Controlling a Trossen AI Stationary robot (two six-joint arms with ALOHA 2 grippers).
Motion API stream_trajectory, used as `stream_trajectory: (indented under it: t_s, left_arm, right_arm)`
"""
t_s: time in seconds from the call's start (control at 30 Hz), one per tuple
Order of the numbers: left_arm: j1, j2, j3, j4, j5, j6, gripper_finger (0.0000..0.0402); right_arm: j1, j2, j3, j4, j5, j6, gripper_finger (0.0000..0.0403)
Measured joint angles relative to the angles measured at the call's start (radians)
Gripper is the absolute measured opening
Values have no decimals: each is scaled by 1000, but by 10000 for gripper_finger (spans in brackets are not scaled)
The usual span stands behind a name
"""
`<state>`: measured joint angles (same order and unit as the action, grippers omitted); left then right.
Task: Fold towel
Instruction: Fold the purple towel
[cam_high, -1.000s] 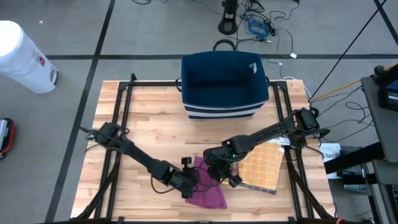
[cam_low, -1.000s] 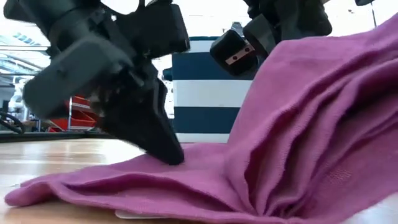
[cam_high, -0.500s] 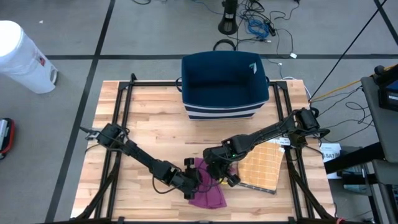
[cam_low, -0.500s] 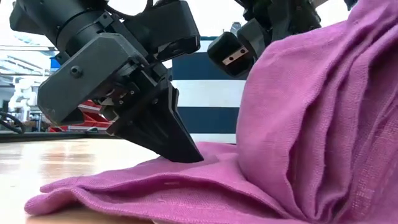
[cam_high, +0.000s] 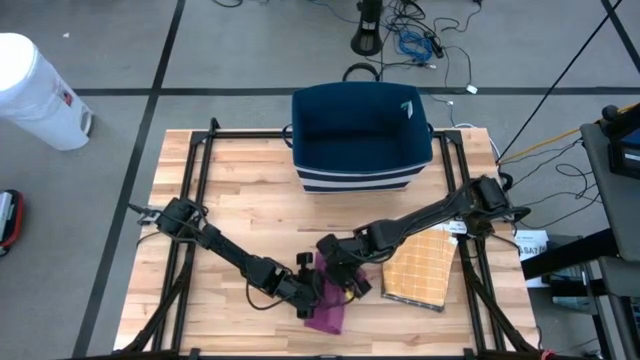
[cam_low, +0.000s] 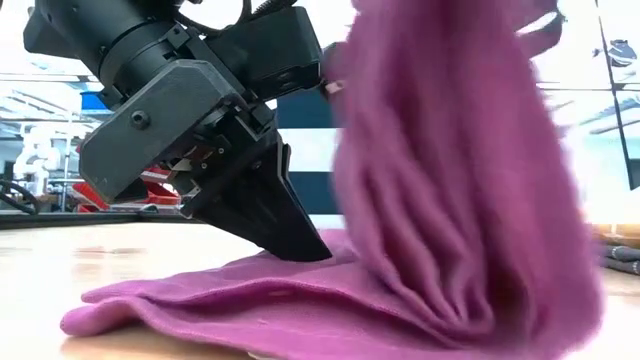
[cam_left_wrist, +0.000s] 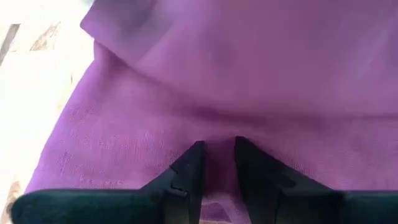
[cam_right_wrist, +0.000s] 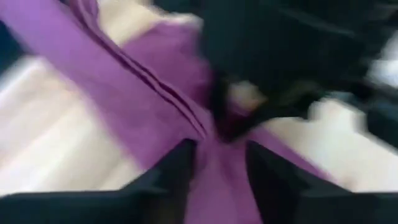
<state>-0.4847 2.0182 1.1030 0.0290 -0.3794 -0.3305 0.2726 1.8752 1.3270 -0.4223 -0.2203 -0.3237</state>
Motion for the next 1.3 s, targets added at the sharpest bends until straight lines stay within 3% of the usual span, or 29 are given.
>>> stream_trajectory:
  t_s: [0.1,0.27,0.57,0.87,1.3]
  left_arm:
    - [0,0,0,0,1,0,99]
    - [-8,0,0,-1,0,0,99]
    - [-9,0,-1,-4,1,0,99]
    - [-9,0,-1,-5,2,0,99]
    - [-9,1,-1,-10,4,3,99]
  right_arm:
    - [-1,27,0,33,110,20,190]
    - [0,55,0,52,120,27,242]
    - [28,-4,0,-71,247,33,224]
    - [67,-71,-3,-249,242,178,213]
    - [153,-37,-155,-79,323,350,212]
